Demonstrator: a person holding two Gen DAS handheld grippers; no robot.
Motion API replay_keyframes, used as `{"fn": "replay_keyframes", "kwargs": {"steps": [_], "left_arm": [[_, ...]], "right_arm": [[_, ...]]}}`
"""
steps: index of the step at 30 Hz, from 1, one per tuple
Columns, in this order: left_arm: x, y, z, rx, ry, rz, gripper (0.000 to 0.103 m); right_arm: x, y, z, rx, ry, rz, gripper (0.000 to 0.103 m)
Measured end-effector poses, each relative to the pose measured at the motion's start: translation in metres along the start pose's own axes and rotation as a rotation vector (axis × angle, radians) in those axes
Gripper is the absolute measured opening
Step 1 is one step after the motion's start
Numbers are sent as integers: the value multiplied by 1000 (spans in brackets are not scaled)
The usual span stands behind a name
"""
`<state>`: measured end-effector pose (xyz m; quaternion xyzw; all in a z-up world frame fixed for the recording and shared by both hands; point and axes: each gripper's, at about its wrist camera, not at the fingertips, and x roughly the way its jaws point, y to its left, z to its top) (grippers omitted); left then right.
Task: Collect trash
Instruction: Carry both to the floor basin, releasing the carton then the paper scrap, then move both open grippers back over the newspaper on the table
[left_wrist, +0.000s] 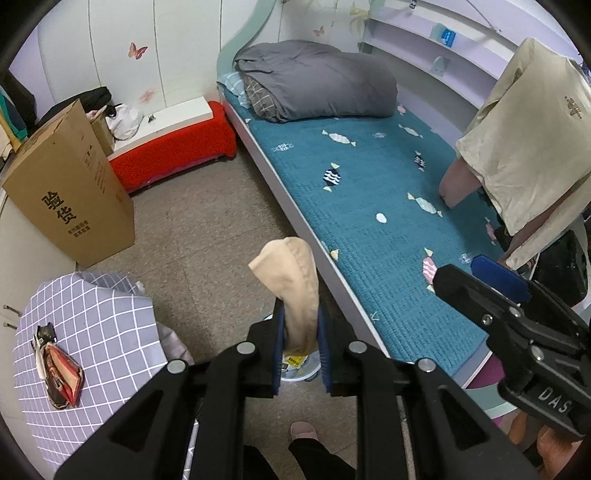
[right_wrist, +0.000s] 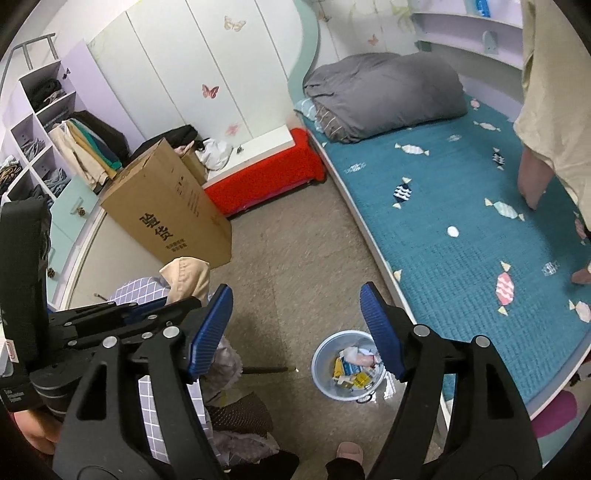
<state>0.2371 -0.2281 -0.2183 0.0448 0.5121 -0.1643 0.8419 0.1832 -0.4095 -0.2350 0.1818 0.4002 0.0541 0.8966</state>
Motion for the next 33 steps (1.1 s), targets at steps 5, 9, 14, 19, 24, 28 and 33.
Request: {"fn": "replay_keyframes", "kwargs": {"steps": [5,9,14,19,24,28,33], "left_arm": [[-1,-3,1,-8,-20,11,61],[-3,-2,0,-13,-27,23,67],[-8,2,-5,-31,-33,35,68],[-16,5,-11,-54,-50,47,68],[-28,15,-20,-93,-68,71,69],[-42,34,-33,-140,-83,102,69],[-58,67,-52,-225,-94,147,69]], "right_arm": [[-7,-7,0,12,-19,-9,71],[-9,-9,0,20,-19,-7,71],[-9,-4,-1,10,-14,7,71],[-9,5,-3,-15,-5,26,71],[-8,18,-6,-48,4,53,71],[-3,34,-9,-84,22,87,71],[9,71,-18,-151,61,143,71]]}}
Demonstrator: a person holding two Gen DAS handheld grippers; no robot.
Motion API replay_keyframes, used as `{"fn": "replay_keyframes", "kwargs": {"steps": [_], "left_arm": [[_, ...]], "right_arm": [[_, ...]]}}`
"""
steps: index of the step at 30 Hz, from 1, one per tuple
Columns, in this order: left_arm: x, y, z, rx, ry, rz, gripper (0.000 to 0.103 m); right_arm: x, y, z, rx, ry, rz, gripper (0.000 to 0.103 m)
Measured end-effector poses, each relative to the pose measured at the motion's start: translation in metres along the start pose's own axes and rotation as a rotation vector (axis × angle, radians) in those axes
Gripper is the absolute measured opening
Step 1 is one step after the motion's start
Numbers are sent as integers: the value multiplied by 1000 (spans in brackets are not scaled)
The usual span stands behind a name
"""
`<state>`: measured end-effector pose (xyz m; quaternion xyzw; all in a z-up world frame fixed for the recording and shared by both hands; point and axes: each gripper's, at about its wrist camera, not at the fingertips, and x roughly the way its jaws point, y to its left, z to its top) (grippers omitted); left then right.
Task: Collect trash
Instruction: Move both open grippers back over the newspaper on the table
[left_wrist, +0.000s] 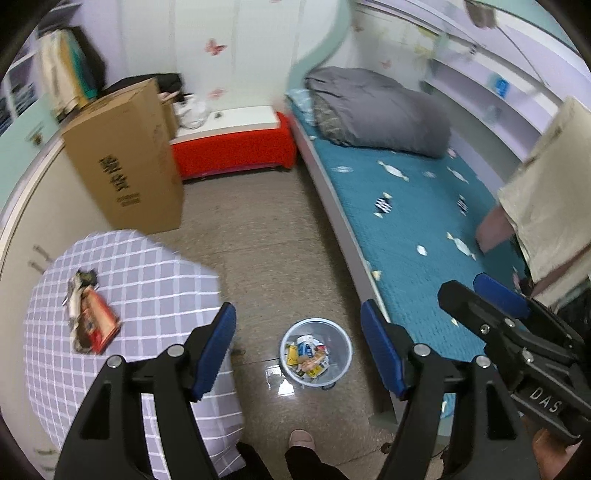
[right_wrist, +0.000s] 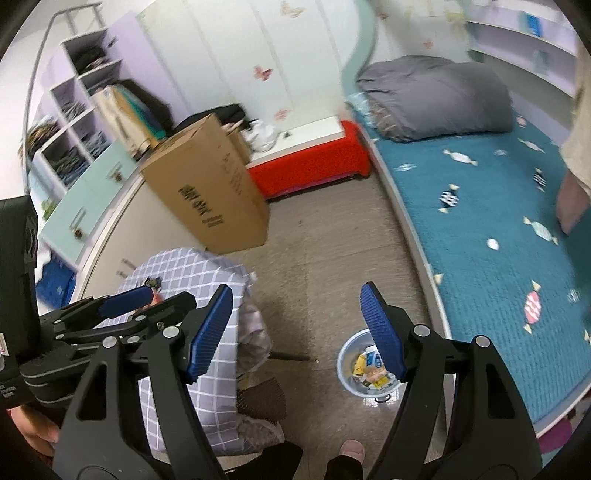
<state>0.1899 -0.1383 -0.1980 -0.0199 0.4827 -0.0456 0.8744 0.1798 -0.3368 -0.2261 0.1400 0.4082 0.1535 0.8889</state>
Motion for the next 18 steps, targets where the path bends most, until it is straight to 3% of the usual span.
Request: {"fn": "replay_keyframes", "kwargs": {"steps": [18], "left_arm": [[-9,226,-34,-336,58,192,69]], "right_arm": [[119,160,-11,-154,194,177,71]]}}
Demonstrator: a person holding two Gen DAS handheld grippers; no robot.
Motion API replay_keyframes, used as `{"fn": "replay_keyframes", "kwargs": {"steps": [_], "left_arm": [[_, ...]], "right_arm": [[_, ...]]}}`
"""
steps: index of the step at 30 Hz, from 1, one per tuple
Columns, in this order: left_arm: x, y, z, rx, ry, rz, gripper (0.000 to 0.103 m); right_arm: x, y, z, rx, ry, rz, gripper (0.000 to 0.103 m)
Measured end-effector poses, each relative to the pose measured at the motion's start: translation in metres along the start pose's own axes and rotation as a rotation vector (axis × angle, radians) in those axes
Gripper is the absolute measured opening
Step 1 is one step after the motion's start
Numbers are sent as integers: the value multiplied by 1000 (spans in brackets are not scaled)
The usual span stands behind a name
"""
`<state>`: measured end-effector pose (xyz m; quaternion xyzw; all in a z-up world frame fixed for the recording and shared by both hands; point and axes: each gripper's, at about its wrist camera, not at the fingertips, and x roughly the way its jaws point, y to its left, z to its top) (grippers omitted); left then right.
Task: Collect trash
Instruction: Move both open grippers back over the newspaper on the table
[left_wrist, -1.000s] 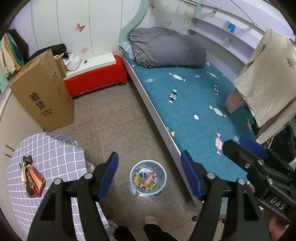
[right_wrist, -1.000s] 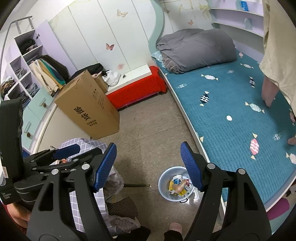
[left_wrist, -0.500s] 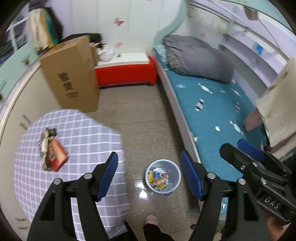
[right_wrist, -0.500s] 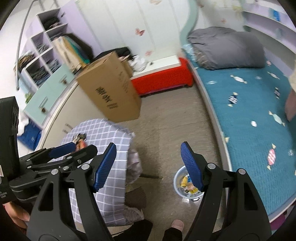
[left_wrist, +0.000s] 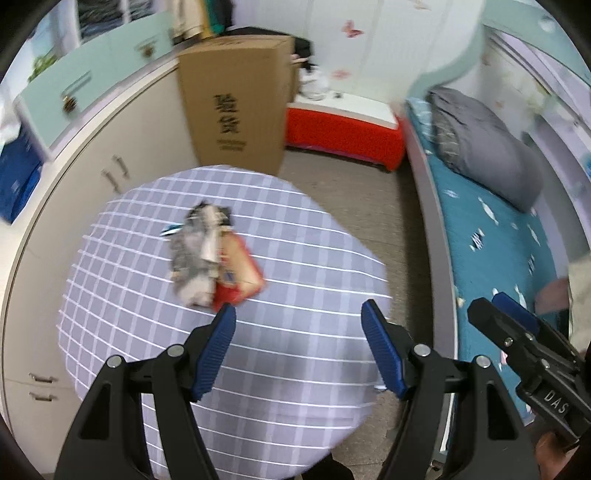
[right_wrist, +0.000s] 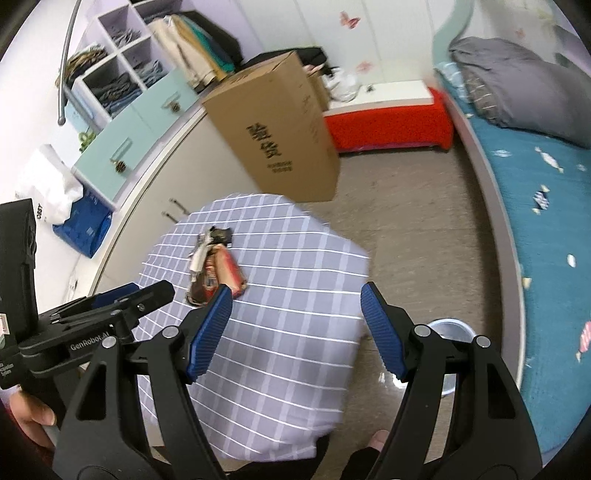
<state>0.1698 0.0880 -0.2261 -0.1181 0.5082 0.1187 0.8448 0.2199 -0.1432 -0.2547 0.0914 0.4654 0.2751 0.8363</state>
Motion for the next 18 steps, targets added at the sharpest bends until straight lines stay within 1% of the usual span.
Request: {"fn": "replay_keyframes", "kwargs": {"steps": [5,6,11,14,18], "left_arm": [[18,72,27,-83,23,16,69],[21,81,31,-96,27,17,69],[52,152,61,-162,66,35,69],[73,183,74,-193,91,32,69],[102,209,89,-178,127,41,69]], "right_arm": [[47,35,17,-23,38,17,71],[59,42,22,-26,44,17,71],[109,69,43,-29,70,-5,71],[141,85,55,-44,91,-18,71],[184,106,70,-73,131,-29,71]]}}
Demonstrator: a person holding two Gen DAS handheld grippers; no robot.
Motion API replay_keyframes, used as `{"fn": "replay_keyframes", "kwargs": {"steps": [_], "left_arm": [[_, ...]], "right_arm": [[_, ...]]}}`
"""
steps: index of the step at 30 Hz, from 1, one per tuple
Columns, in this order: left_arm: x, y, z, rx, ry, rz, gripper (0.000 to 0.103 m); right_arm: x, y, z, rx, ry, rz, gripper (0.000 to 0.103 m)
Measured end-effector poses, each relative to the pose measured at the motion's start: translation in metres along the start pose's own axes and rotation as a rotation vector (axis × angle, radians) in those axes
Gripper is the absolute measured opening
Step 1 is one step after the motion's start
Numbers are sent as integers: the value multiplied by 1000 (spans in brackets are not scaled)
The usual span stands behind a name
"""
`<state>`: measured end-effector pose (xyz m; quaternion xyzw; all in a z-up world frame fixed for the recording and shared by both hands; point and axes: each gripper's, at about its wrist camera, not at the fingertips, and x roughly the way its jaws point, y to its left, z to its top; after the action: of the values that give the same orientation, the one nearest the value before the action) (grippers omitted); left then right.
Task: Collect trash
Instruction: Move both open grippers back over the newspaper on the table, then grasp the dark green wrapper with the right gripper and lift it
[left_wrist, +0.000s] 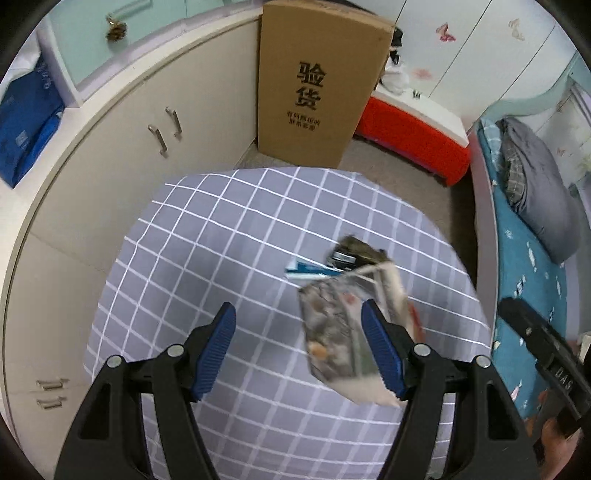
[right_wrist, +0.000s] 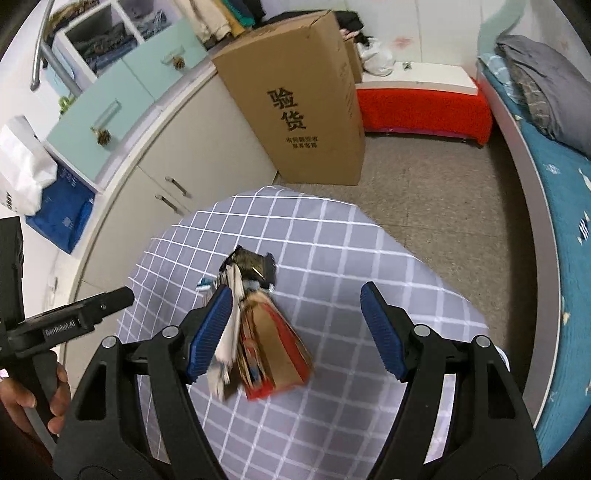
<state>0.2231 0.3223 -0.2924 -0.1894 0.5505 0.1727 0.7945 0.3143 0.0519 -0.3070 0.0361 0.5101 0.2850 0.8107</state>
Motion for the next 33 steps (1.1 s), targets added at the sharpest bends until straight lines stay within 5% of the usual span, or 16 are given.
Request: {"fn": "replay_keyframes", "kwargs": {"steps": [13,16,26,33], "left_arm": [[76,34,23,41,143,-50,69],[85,35,26,55,155,-60,69],[107,18,33,155,187,-87,69],[114,5,40,241,182,-80,69]], "right_arm": [[130,64,28,-110,234,-51,71],[147,65,28,-112,282,-65,62],[160,57,25,-119,316,-87,38],[145,35,25,-79,271,-109,34]]}}
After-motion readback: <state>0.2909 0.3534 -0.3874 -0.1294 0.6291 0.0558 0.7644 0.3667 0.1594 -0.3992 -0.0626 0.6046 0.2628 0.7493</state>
